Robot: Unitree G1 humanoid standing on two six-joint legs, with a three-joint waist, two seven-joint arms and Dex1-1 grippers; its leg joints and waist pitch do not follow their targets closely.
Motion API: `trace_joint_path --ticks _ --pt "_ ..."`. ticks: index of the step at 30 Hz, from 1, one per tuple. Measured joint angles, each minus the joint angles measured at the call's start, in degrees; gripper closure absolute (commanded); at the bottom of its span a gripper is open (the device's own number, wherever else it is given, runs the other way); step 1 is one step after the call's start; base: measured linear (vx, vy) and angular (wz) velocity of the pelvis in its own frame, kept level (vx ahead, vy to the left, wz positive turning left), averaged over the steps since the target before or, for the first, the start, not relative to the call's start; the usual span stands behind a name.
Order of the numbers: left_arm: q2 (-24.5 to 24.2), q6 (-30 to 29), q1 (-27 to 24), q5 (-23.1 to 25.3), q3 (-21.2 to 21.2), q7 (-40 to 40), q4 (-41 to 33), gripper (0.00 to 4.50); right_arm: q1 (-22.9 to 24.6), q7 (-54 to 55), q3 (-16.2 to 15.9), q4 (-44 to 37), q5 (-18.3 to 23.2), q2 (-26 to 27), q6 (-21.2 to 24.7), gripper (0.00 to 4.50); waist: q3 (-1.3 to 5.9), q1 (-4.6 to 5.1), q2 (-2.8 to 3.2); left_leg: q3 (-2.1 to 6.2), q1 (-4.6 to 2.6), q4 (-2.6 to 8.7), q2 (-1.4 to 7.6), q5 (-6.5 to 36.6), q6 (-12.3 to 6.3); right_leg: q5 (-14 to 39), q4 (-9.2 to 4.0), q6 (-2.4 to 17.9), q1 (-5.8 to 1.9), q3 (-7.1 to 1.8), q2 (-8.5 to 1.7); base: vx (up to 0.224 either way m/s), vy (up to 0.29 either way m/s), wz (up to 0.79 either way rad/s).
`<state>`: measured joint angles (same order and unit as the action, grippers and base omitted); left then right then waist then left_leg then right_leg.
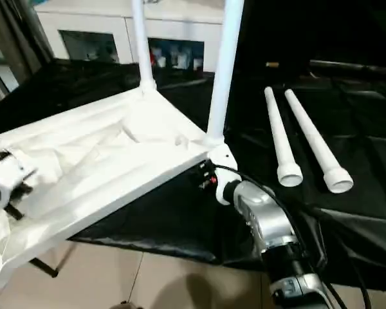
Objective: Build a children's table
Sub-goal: Rotate table base
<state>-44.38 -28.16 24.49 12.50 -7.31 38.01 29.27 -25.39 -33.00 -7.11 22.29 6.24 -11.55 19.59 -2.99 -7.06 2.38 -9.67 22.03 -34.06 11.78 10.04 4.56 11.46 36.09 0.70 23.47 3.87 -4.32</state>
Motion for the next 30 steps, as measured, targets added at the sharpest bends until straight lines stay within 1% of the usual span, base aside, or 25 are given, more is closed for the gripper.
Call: trace_joint_path --ticks 2,4,5,6,7,10,14,18,22,26,30 --pt "0.3 1.0 1.0 0.3 -0.5 0.9 1.4 4.5 -0.4 0.1 -0.1 1.4 -0.3 0.5 -0.1 3.62 0.01 0.01 0.06 0.0 -0.02 0.0 -0.01 0.0 0.0 0.0 0.02 0.0 -0.02 0.0 -0.01 0.0 0.0 0.0" --pt "0.6 2.1 1.4 0.3 -0.5 1.9 2.4 4.5 -1.0 0.1 -0.2 2.8 -0.4 1.0 -0.4 3.86 0.02 0.01 0.16 0.0 -0.03 0.0 -0.02 0.0 0.0 0.0 0.03 0.0 -0.04 -0.01 -0.03 0.0 0.0 0.0" --pt "0.7 2.4 1.8 0.3 -0.7 3.0 2.8 4.5 -1.8 0.3 -0.2 4.3 -0.7 1.3 -0.9 4.0 0.02 -0.03 0.17 0.0 -0.05 0.0 -0.02 0.0 0.0 0.0 0.04 0.0 -0.05 -0.01 -0.03 0.0 0.0 0.0" --pt "1.0 2.5 2.4 -0.2 -1.3 4.7 2.7 4.5 -2.7 0.5 -0.3 5.8 -1.3 1.7 -1.7 4.0 0.04 -0.15 0.23 0.01 -0.06 0.0 -0.02 0.0 0.01 0.0 0.04 0.0 -0.09 0.0 -0.04 0.0 0.0 0.0" --pt "1.2 2.5 2.5 -0.8 -1.6 6.0 2.1 4.5 -3.2 0.7 -0.4 6.6 -1.5 2.1 -2.2 4.0 0.07 -0.2 0.29 0.0 -0.07 0.0 -0.03 0.0 0.01 0.0 0.04 0.0 -0.11 -0.01 -0.06 0.0 0.0 0.0" --pt "2.0 2.0 2.5 -3.0 -2.6 10.8 -0.9 4.5 -4.0 0.9 -1.2 7.8 -1.7 3.0 -2.9 4.42 0.1 -0.53 0.37 -0.01 -0.08 0.0 -0.04 0.0 0.0 0.0 0.04 0.0 -0.15 -0.02 -0.08 0.0 0.0 0.0" --pt "1.8 1.0 1.2 -5.7 -4.6 18.7 -6.8 4.5 -4.1 0.7 -2.2 9.6 -2.3 3.6 -3.6 4.45 0.1 -1.06 0.38 -0.04 -0.07 -0.01 -0.05 0.0 0.0 0.0 0.01 0.0 -0.15 -0.04 -0.1 0.0 0.0 0.0" --pt "1.6 -1.5 -1.3 -9.3 -6.9 26.3 -14.6 4.5 -5.4 0.8 -1.7 12.1 -3.0 3.2 -4.7 4.45 0.11 -0.91 0.38 -0.09 -0.1 -0.03 -0.05 0.0 0.0 0.0 0.01 0.0 -0.15 -0.08 -0.1 0.0 0.0 0.0" --pt "2.9 -2.1 -2.3 -11.5 -8.5 29.4 -18.3 4.5 -5.9 0.8 -1.2 12.9 -3.7 2.6 -5.3 4.45 0.11 -0.69 0.38 -0.08 -0.15 -0.02 -0.03 0.0 0.01 0.0 0.07 0.0 -0.14 -0.08 -0.07 0.0 0.0 0.0" --pt "5.6 -3.4 -2.7 -13.9 -10.5 32.2 -21.3 4.5 -6.6 1.3 -0.3 14.5 -3.9 1.4 -6.3 4.45 0.1 0.1 0.37 -0.11 -0.13 -0.02 -0.04 0.0 0.0 0.0 0.07 0.0 -0.15 -0.09 -0.07 0.0 0.0 0.0" --pt "9.1 -3.0 -1.8 -14.5 -12.7 33.1 -21.6 4.5 -7.6 1.3 -0.2 15.4 -4.3 0.9 -6.8 4.45 0.1 0.95 0.39 -0.09 -0.12 -0.02 -0.02 0.0 0.01 0.0 0.08 0.0 -0.13 -0.06 -0.04 0.0 0.0 0.0"
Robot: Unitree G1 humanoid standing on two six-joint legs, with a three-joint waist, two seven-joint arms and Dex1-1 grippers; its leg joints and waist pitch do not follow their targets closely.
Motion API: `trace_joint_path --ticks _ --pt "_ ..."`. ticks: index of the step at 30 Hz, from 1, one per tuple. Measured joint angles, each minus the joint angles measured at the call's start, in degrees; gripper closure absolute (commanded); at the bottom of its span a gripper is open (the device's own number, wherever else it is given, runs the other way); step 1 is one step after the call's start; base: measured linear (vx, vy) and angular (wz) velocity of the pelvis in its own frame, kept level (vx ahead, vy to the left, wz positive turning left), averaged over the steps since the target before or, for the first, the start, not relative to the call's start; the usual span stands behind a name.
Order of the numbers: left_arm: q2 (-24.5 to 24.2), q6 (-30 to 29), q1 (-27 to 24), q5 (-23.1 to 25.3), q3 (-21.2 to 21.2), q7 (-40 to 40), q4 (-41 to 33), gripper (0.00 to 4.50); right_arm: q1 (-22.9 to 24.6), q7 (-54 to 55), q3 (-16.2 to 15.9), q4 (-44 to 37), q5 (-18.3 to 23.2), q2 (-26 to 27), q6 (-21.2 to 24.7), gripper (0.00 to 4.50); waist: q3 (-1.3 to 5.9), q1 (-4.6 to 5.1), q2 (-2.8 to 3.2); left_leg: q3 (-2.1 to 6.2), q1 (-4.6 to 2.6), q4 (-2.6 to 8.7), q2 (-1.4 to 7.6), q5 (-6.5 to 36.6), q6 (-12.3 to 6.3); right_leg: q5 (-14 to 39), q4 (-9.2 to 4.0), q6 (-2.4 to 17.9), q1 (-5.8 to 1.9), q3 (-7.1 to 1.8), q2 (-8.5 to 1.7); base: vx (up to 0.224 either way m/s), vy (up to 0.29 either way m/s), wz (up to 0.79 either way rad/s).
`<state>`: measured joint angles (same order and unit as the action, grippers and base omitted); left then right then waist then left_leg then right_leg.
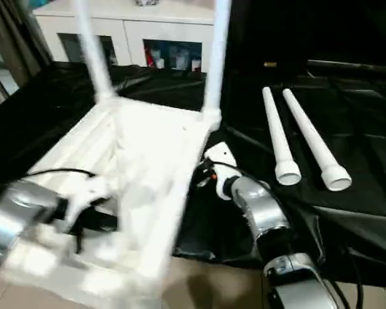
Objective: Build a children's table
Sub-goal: Rotate table base
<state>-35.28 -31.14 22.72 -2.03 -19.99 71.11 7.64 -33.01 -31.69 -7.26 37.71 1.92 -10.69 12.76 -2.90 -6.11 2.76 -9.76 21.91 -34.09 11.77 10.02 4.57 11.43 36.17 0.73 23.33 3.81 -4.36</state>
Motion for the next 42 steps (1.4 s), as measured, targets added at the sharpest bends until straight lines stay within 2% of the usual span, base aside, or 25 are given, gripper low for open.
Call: trace_joint_path --ticks 5,8,13,16,18,20,24,27,31,35,38,40,42 --pt "4.0 2.5 2.5 0.8 -2.4 -1.3 2.1 4.5 -0.4 0.0 0.2 0.4 -0.4 -1.8 -1.2 4.45 -0.03 0.12 0.07 0.01 0.05 -0.03 0.01 0.0 -0.01 0.0 -0.02 0.0 0.0 0.01 0.01 0.0 0.0 0.0" --pt "6.6 6.4 5.6 3.1 -3.0 -5.6 6.8 4.5 -0.5 -0.8 0.4 0.1 -0.4 -2.9 -1.4 4.45 -0.08 -0.05 0.19 0.02 0.06 -0.07 0.01 0.0 -0.01 -0.1 -0.01 0.0 0.0 0.02 0.01 0.0 0.0 0.0" --pt "9.3 11.3 11.4 7.6 -3.1 -14.5 16.2 4.5 0.6 -10.0 -0.3 -6.4 0.8 -8.2 -0.5 4.45 -0.15 -0.16 0.52 0.05 0.09 -0.19 0.01 0.0 -0.01 -0.2 -0.02 -0.1 -0.02 0.03 0.01 0.0 0.0 0.0" --pt "10.2 13.5 14.5 10.4 -3.5 -20.9 22.0 4.5 2.5 -16.5 -2.2 -11.7 1.0 -12.3 1.0 4.45 -0.15 -0.23 0.53 0.09 0.07 -0.22 0.03 0.0 -0.02 -0.3 -0.02 -0.1 -0.04 0.05 0.04 0.0 0.0 0.0" --pt "11.4 16.5 17.8 12.8 -3.8 -27.2 29.0 4.5 4.2 -18.7 -2.4 -14.6 1.5 -14.2 2.0 4.45 -0.18 -0.19 0.68 0.14 0.12 -0.28 0.02 0.0 -0.02 -0.4 -0.02 -0.1 -0.03 0.06 0.06 0.0 0.0 0.0" --pt "11.4 18.1 19.3 14.3 -3.4 -32.1 32.8 4.5 4.3 -18.9 -2.4 -15.1 1.8 -14.4 2.2 4.45 -0.15 0.26 0.78 0.17 0.11 -0.32 0.03 0.0 -0.02 -0.5 -0.03 -0.2 -0.02 0.06 0.07 0.0 0.0 0.0" --pt "12.9 23.1 22.9 16.8 -2.8 -42.6 41.4 4.5 4.3 -16.9 -2.0 -16.3 1.9 -14.1 2.3 4.45 -0.13 0.26 0.82 0.21 0.13 -0.36 0.02 0.0 -0.02 -0.5 -0.04 -0.1 -0.03 0.09 0.07 0.0 0.0 0.0" --pt "13.7 27.0 24.1 17.5 -2.3 -48.2 45.5 4.5 4.3 -15.5 -1.5 -16.7 1.9 -13.7 2.9 4.45 -0.13 -0.09 0.82 0.21 0.22 -0.41 0.02 0.0 -0.03 -0.5 -0.11 -0.1 -0.03 0.09 0.06 0.0 0.0 0.0" --pt "14.7 32.1 24.6 17.4 -0.7 -51.4 48.5 4.5 4.3 -14.7 -1.4 -17.0 1.9 -13.5 3.5 4.45 -0.14 -0.58 0.82 0.21 0.3 -0.45 0.02 0.0 -0.05 -0.5 -0.19 -0.1 -0.02 0.1 0.05 0.0 0.0 0.0" --pt "15.7 34.9 24.3 10.6 4.7 -44.8 44.8 4.5 4.3 -14.7 -0.7 -19.1 2.3 -13.6 4.4 4.45 -0.14 -1.37 0.82 0.17 0.34 -0.45 0.02 0.0 -0.07 -0.5 -0.26 -0.1 -0.02 0.1 0.01 0.0 0.0 0.0" --pt "14.6 31.0 21.5 3.5 7.0 -33.6 35.3 4.5 4.5 -16.4 -0.1 -22.1 3.8 -14.7 5.5 4.45 -0.13 -1.92 0.83 0.1 0.28 -0.43 0.03 0.0 -0.08 -0.5 -0.26 -0.1 -0.01 0.04 0.0 0.0 0.0 0.0" --pt "10.7 26.1 16.7 -2.5 6.2 -21.5 25.4 4.5 5.9 -19.7 0.0 -25.3 5.5 -16.9 7.0 4.45 -0.12 -1.93 0.79 0.06 0.19 -0.4 0.05 0.0 -0.09 -0.3 -0.17 -0.1 0.01 0.0 0.02 0.0 0.0 0.0" --pt "6.4 21.9 13.6 -5.4 4.9 -14.0 20.4 4.5 6.7 -22.3 -0.1 -26.5 6.5 -18.5 8.2 4.45 -0.13 -1.98 0.78 0.04 0.22 -0.34 0.07 0.0 -0.09 -0.3 -0.13 -0.1 0.1 0.01 0.04 0.0 0.0 0.0"
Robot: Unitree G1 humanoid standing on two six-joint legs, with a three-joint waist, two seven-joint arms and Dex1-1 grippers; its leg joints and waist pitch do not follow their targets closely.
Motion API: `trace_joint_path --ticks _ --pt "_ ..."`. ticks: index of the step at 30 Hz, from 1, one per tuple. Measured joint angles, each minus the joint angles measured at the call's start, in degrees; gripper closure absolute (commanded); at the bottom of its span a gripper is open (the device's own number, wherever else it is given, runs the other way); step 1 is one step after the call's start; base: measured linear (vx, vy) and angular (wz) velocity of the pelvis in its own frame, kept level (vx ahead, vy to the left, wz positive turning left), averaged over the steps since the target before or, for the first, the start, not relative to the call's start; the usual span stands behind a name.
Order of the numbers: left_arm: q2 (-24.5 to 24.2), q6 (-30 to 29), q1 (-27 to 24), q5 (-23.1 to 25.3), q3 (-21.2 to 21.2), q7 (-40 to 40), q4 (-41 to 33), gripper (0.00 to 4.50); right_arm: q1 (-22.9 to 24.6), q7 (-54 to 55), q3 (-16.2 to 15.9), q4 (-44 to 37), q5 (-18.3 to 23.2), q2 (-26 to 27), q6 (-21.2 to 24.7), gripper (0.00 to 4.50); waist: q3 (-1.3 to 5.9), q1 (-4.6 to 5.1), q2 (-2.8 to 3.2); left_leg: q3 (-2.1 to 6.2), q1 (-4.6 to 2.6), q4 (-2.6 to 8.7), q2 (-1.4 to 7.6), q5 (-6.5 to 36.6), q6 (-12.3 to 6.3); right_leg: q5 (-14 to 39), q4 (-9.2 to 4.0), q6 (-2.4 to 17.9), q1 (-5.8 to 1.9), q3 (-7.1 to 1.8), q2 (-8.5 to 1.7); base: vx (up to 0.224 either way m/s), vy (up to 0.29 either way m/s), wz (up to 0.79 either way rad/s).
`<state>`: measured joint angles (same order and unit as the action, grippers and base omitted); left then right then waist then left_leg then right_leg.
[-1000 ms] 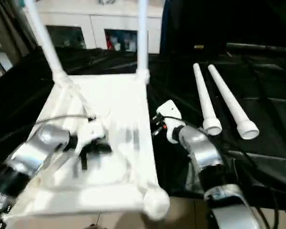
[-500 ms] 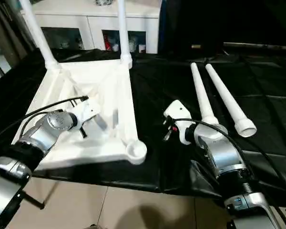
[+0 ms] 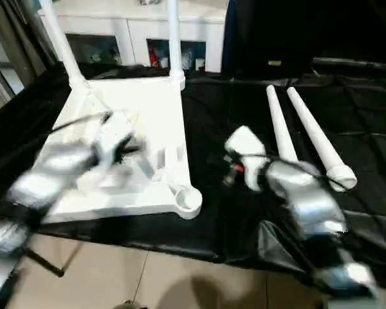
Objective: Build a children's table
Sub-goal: Rotate table base
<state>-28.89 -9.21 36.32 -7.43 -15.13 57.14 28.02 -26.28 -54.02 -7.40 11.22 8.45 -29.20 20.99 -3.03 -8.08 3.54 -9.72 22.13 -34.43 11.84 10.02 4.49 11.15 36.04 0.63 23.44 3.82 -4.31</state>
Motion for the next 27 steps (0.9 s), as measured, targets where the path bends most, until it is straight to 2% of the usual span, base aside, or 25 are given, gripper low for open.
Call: trace_joint_path --ticks 2,4,9,13,20,23,27 --pt "-3.8 -3.7 -2.3 -2.0 -1.8 6.2 -4.4 4.5 1.2 -2.8 -0.6 -2.2 0.9 -1.5 1.2 4.45 0.0 -0.09 0.0 -0.01 -0.03 0.05 0.0 0.0 0.01 0.0 0.04 0.0 0.01 0.0 0.0 0.0 0.0 0.0" --pt "-7.2 -8.0 -3.8 -2.4 -3.9 11.2 -8.6 4.5 2.4 -7.7 -2.5 -6.2 3.2 -4.2 4.3 4.45 -0.01 -0.21 0.0 -0.02 -0.01 0.06 0.0 0.0 0.01 0.0 0.06 0.0 0.0 0.0 -0.02 0.0 0.0 0.0" --pt "-11.2 -14.4 -5.4 -1.5 -7.2 17.2 -14.0 4.5 3.2 -13.7 -4.4 -12.9 6.8 -7.2 9.4 4.45 -0.01 -0.27 -0.01 -0.04 -0.2 0.04 -0.01 0.0 0.02 0.0 0.09 0.0 -0.18 -0.05 -0.03 0.0 0.0 0.0" --pt "-11.1 -14.6 -5.4 1.6 -9.1 16.1 -14.2 4.5 3.3 -14.1 -4.8 -13.4 6.9 -7.4 10.4 4.45 -0.01 -0.09 -0.01 -0.03 -0.21 0.04 -0.02 0.0 0.03 0.0 0.09 -0.1 -0.19 -0.05 -0.03 0.0 0.0 0.0" --pt "-11.2 -18.9 -5.5 3.4 -11.4 16.3 -16.6 4.5 3.6 -14.8 -5.3 -15.6 7.2 -9.0 12.5 4.45 0.01 -0.08 0.02 -0.02 -0.19 0.04 -0.02 0.0 0.03 -0.1 0.08 -0.1 -0.19 -0.05 -0.02 0.0 0.0 0.0" --pt "-9.5 -16.8 -5.4 6.6 -12.0 12.4 -14.8 4.5 3.9 -14.8 -5.4 -15.6 7.2 -9.7 12.6 4.45 0.03 -0.07 0.05 -0.02 -0.15 0.02 -0.03 0.0 0.03 0.0 0.05 -0.1 -0.18 -0.05 -0.03 0.0 0.0 0.0" --pt "-5.1 -13.2 -4.7 7.8 -12.0 6.6 -11.5 4.5 4.0 -14.8 -5.5 -15.7 7.1 -9.7 12.6 4.45 0.07 -0.48 0.1 0.01 -0.13 -0.03 -0.03 0.0 0.03 -0.1 0.07 -0.1 -0.24 -0.03 -0.05 0.0 0.0 0.0"
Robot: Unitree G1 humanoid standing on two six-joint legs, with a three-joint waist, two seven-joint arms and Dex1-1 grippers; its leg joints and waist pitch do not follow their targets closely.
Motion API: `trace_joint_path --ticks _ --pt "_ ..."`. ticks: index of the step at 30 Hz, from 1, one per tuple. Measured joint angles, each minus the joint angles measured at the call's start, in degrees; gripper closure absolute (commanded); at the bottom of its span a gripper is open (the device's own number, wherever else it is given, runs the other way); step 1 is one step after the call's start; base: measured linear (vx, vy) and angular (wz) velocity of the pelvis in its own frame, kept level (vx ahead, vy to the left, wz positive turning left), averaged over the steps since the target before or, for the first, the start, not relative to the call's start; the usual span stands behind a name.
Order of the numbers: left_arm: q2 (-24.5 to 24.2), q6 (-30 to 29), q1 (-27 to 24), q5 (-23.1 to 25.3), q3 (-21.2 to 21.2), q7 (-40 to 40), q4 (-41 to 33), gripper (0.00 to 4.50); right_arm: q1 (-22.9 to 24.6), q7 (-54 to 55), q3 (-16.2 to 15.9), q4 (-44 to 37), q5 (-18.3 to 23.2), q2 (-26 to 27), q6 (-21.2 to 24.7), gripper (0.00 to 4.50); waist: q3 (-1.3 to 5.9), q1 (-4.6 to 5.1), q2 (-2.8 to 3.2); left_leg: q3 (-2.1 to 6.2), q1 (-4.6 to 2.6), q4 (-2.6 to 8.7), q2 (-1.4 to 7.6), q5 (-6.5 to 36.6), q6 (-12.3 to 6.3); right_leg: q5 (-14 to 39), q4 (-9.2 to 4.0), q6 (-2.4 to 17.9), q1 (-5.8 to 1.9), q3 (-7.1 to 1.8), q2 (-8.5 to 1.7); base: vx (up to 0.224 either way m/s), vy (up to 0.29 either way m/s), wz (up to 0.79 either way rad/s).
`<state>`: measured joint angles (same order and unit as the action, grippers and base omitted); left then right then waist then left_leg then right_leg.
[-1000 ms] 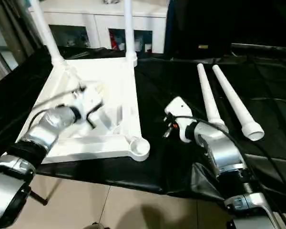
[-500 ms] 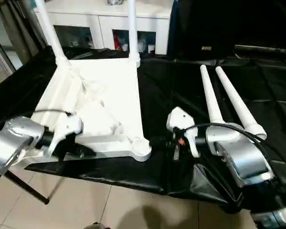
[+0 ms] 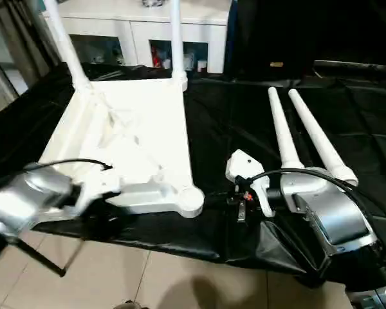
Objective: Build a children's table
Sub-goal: Rotate table base
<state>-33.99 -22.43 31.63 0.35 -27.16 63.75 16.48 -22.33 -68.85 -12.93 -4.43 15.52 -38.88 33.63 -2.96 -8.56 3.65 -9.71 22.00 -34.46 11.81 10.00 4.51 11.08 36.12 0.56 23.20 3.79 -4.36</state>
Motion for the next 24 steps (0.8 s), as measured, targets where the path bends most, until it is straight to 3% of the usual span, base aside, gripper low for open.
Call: trace_joint_path --ticks 8,14,18,20,23,24 --pt "4.3 3.6 2.3 2.2 0.3 -6.3 5.0 4.5 0.4 1.8 0.7 -0.2 0.5 0.4 0.1 4.45 0.02 0.26 0.06 0.04 -0.03 -0.01 0.0 0.0 0.0 -0.2 0.0 -0.1 -0.02 0.02 0.0 0.0 0.0 0.0" --pt "6.8 8.4 2.9 3.2 3.3 -12.4 7.3 4.5 0.5 4.9 4.9 -0.1 2.7 2.8 0.0 4.45 0.05 0.37 0.13 0.06 0.0 -0.03 0.01 0.0 0.0 -0.3 0.0 -0.1 0.0 0.05 0.01 0.0 0.0 0.0" --pt "7.8 5.9 1.8 -0.5 6.9 -12.7 -0.4 4.5 0.0 10.2 8.5 1.1 2.9 5.9 -0.2 4.45 0.2 0.35 0.35 0.05 0.05 -0.06 0.0 0.0 0.0 -0.3 -0.07 -0.1 0.0 0.03 0.0 0.0 0.0 0.0" --pt "8.4 3.0 -0.8 -4.7 9.5 -11.7 -7.0 4.5 -2.4 17.5 11.4 5.0 2.3 9.2 -0.1 4.45 0.26 0.67 0.45 0.0 0.05 -0.06 -0.01 0.0 0.0 -0.3 -0.1 -0.1 0.04 -0.03 0.0 0.0 0.0 0.0" --pt "11.1 -2.0 -2.6 -12.4 13.2 -11.6 -14.6 4.5 -8.5 30.6 15.0 11.7 -2.4 10.8 3.1 4.45 0.25 0.61 0.47 -0.02 0.09 -0.06 -0.01 0.0 0.03 -0.3 -0.04 -0.1 0.12 -0.02 -0.01 0.0 0.0 0.0" --pt "12.0 -3.8 -2.5 -14.7 15.1 -12.1 -16.3 4.17 -10.3 33.6 15.8 13.0 -3.5 10.8 4.8 4.5 0.26 0.48 0.45 -0.02 0.08 -0.04 -0.01 0.0 0.04 -0.2 -0.04 -0.1 0.11 0.02 0.0 0.0 0.0 0.0"
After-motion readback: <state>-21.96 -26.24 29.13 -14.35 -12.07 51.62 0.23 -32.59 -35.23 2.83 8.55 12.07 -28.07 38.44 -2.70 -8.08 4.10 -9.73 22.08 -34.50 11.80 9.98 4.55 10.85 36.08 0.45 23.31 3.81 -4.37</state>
